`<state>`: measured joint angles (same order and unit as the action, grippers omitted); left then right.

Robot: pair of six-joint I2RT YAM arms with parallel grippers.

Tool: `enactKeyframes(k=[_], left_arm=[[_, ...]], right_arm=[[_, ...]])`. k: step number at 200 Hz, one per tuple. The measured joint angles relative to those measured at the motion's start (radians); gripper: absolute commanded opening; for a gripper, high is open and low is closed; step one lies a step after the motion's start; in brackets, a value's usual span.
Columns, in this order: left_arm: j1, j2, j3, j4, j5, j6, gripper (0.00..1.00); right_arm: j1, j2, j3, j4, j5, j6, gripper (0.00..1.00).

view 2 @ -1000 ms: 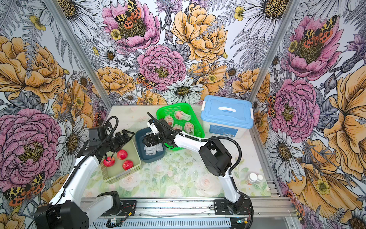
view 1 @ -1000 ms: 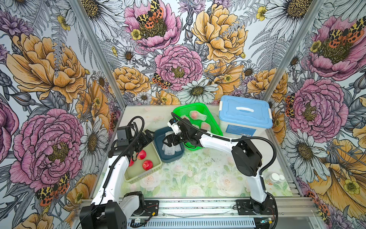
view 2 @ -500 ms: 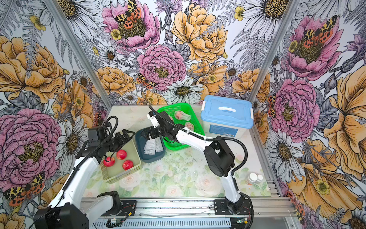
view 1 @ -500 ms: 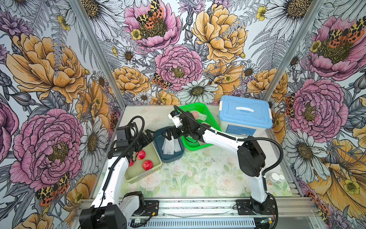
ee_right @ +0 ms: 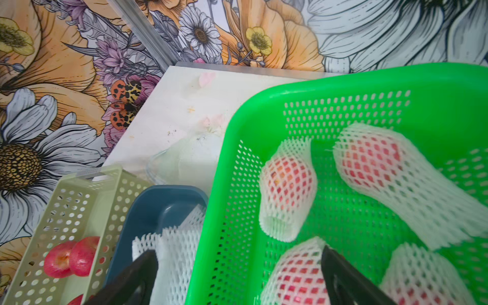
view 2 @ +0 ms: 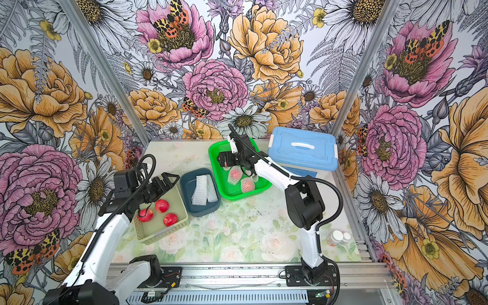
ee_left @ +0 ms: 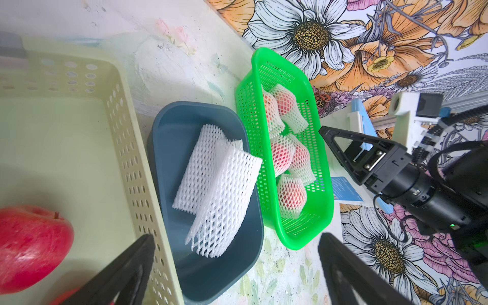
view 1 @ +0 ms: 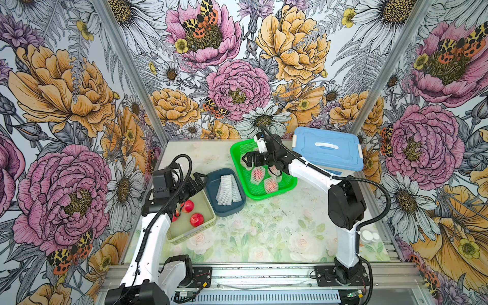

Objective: Remove foam nets from apples
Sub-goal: Place the foam net into the storage box, then pick up the apple from the basket.

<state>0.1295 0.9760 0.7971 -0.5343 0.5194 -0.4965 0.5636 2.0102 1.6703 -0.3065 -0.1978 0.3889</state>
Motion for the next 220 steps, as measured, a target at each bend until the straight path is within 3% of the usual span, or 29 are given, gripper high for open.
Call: enactKeyframes(k=[107,182,220], left_arm=[[0.000,-0.009,-0.007,0.000,0.002,0.000,0.99],[0.000,-0.023,-0.008,0.000,0.003,0.000,0.99],[0.000,-0.030,-0.010,0.000,0.003,0.000,0.99]], right_arm=[[0.034,0.003,-0.096,-0.083,0.174,0.014,0.99],[0.059,0.077,-0.096,-0.105,0.229,0.037,0.98],[0.059,0.105,-0.094,-0.118,0.265,0.039,0.93]])
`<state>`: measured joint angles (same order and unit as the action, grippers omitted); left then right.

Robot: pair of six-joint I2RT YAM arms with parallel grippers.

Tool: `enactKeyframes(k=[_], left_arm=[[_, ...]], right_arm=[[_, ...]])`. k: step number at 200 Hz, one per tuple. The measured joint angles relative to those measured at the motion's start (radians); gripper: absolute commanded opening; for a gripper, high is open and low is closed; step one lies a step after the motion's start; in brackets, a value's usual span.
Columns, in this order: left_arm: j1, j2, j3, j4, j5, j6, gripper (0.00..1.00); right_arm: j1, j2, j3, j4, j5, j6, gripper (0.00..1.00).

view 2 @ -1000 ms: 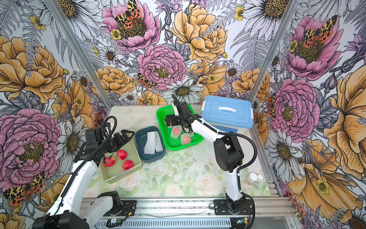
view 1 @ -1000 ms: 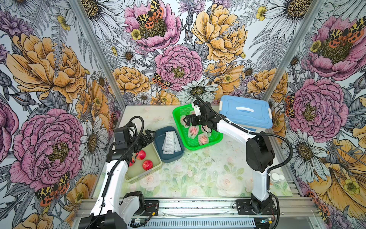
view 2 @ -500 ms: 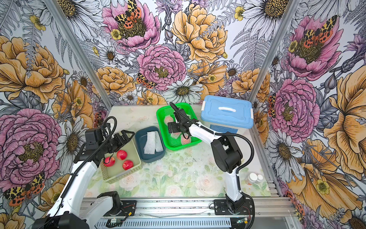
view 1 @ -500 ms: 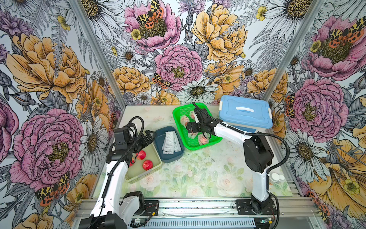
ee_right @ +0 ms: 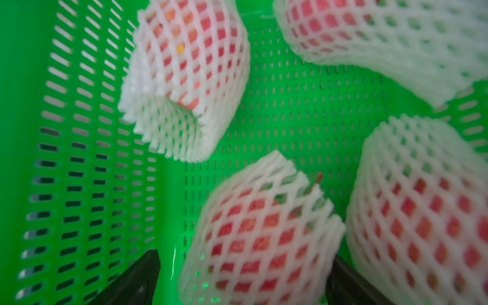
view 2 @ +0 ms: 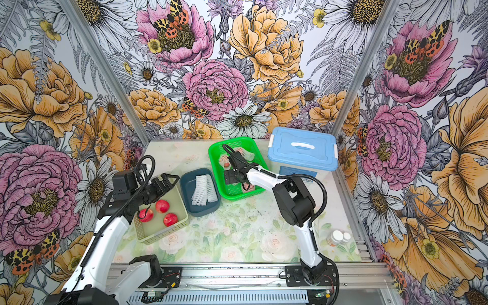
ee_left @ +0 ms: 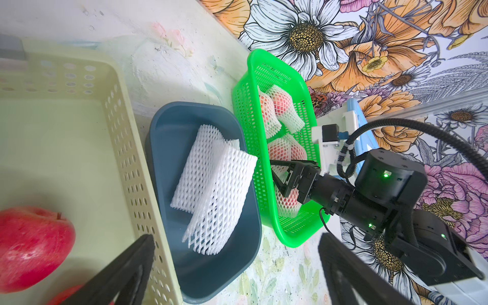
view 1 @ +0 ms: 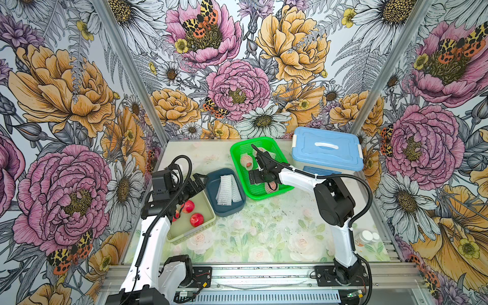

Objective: Remove foam nets from apples
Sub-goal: Pick up the apple from the basket.

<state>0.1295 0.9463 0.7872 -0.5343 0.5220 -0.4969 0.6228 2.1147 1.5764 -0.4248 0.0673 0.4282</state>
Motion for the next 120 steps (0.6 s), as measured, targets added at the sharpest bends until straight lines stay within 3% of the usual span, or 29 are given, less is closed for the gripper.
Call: enactKeyframes(k=[93,120], left_arm=[[0.000,0.000,0.000,0.000,0.000,0.000,0.99],[0.000,0.000,0.000,0.000,0.000,0.000,0.99]], right_arm=[[0.000,0.046,0.071,-0.010,0.064,-0.002,0.64],[0.000,0.046,0.077,-0.010,0.082,-0.010,0.62]])
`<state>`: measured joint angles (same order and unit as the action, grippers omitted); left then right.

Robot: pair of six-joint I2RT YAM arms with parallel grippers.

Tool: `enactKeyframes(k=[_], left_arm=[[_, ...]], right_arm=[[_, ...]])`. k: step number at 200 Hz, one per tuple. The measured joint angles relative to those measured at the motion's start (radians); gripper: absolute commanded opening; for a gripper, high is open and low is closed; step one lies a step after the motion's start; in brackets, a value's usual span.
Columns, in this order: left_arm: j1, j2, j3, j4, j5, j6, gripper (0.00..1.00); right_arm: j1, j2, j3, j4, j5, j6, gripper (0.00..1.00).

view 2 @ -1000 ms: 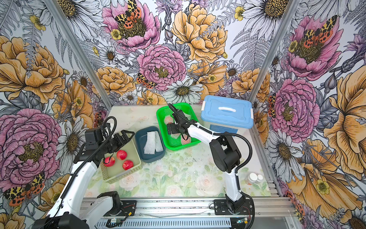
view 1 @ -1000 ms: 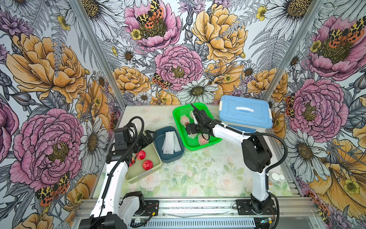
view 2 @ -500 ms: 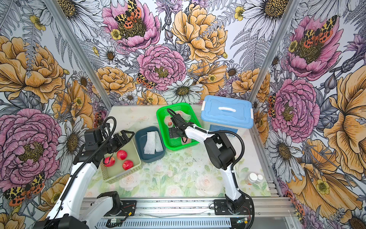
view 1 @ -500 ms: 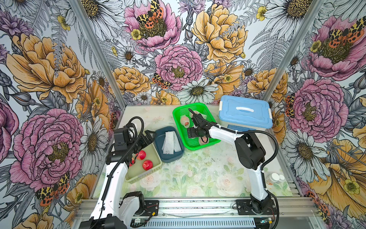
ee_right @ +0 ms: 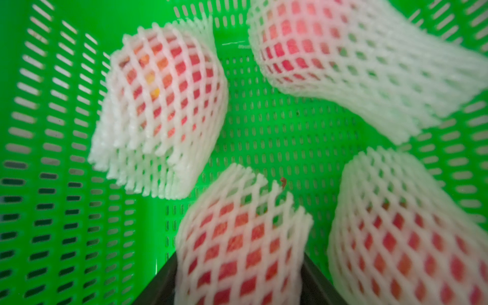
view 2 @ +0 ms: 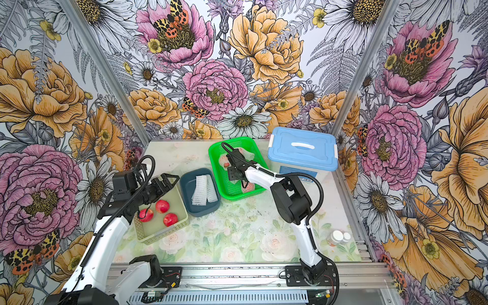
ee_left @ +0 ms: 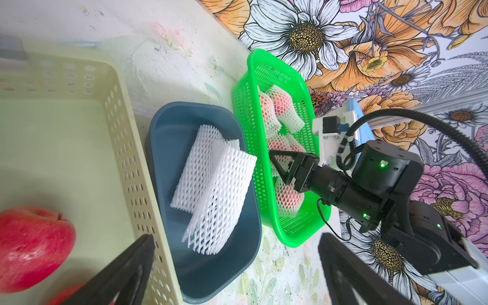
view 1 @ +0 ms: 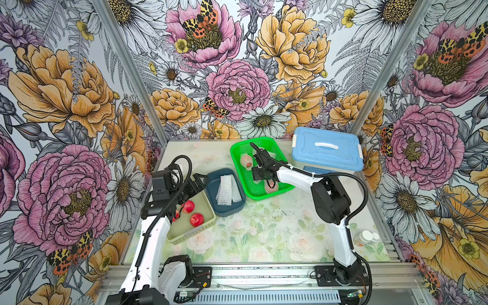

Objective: Remove foam nets from apples
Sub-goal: Pick up the apple from the basket, then place the apple at the center of the board.

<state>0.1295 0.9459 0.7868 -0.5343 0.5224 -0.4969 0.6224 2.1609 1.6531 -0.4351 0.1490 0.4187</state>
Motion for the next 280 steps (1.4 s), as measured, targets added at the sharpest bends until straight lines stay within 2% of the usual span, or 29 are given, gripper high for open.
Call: enactKeyframes(k=[67,119,156,227,250,280], left_arm=[[0.000,0.000,0.000,0.000,0.003,0.000,0.99],[-0.001,0.001,0.000,0.000,0.012,0.001,0.99],[-0.033,0.012,0.000,0.001,0.015,0.004,0.99],[-0.202,0.013,-0.008,0.004,0.008,0.001,0.99],[-0.254,-0.003,-0.038,0.008,0.000,-0.006,0.99],[-0.356,-0.043,-0.095,0.008,-0.034,-0.039,0.99]], right_arm=[[0.007,-0.075,0.000,-0.002,0.039,-0.067,0.54],[0.075,-0.285,-0.117,0.070,0.030,-0.196,0.54],[0.166,-0.480,-0.336,0.137,0.007,-0.273,0.54],[0.405,-0.856,-0.869,0.255,0.017,-0.297,0.57],[0.470,-0.916,-1.029,0.340,0.018,-0.275,0.57],[0.541,-0.906,-1.175,0.457,0.043,-0.217,0.57]])
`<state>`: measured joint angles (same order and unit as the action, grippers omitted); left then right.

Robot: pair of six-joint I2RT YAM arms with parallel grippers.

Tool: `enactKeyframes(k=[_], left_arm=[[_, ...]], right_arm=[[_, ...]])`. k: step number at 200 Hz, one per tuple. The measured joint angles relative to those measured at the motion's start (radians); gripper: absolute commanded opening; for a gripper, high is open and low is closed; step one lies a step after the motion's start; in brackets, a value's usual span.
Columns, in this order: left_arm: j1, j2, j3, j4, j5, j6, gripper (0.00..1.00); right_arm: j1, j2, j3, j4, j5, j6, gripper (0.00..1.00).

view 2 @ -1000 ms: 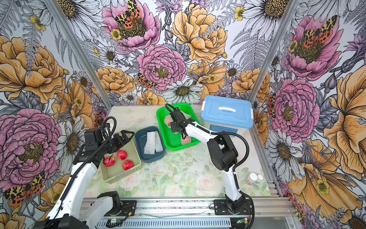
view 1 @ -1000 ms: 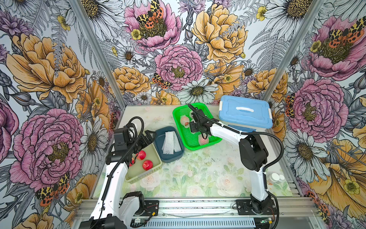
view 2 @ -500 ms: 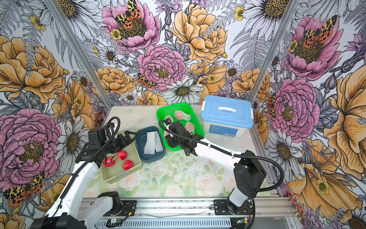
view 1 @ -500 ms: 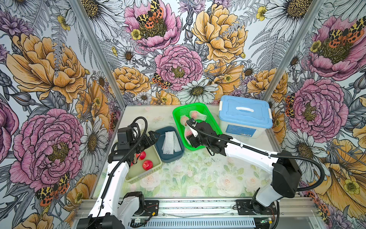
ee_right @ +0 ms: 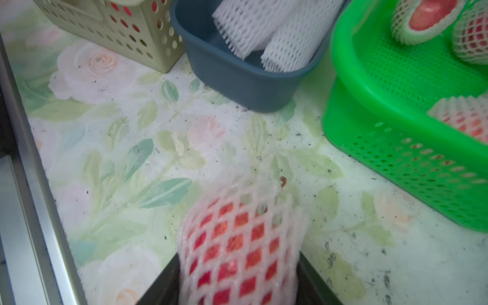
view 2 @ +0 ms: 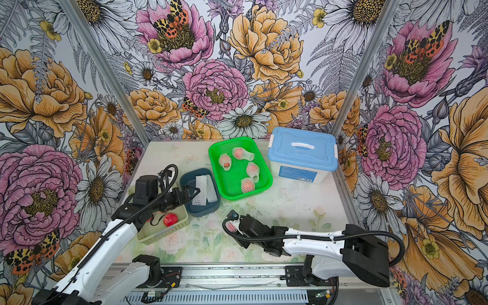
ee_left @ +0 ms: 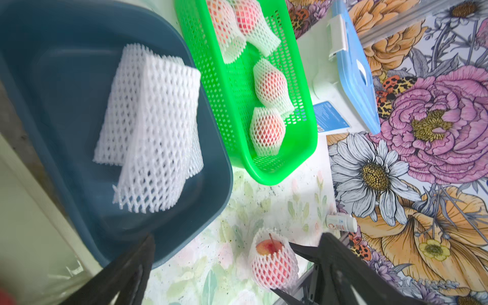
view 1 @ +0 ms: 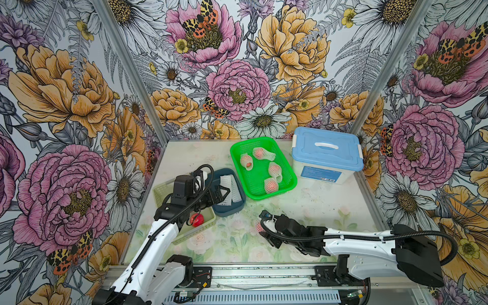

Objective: Remove foam nets from apples
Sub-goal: Place the apple at the center of the board.

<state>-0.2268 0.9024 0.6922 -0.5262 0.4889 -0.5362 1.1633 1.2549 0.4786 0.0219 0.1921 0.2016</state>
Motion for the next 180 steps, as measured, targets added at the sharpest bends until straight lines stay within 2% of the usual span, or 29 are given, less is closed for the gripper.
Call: enactKeyframes(k=[22,46,67,85,100,126,180], left_arm=[[-0.090,-0.031,-0.037,0.007,-0.030,-0.035,0.99],[-0.178,-0.068,-0.099,0.033,-0.063,-0.089,0.99],[-0.228,-0.082,-0.145,0.059,-0.090,-0.133,0.99],[-0.254,-0.082,-0.161,0.073,-0.111,-0.163,0.99],[-0.267,-0.079,-0.163,0.093,-0.124,-0.175,0.99],[-0.269,-0.050,-0.163,0.129,-0.134,-0.187,0.99],[-0.274,-0.002,-0.163,0.166,-0.139,-0.191,0.99]], right_arm=[[0.040,0.056,-0.009,0.052,0.069,0.049,0.57],[0.078,0.101,-0.004,0.082,0.207,0.146,0.57],[0.087,0.115,0.001,0.082,0.309,0.238,0.59],[0.089,0.115,0.001,0.097,0.346,0.273,0.62],[0.089,0.115,-0.001,0.137,0.327,0.257,0.64],[0.089,0.121,-0.004,0.187,0.225,0.180,0.71],[0.089,0.165,-0.002,0.169,0.070,0.050,0.94]])
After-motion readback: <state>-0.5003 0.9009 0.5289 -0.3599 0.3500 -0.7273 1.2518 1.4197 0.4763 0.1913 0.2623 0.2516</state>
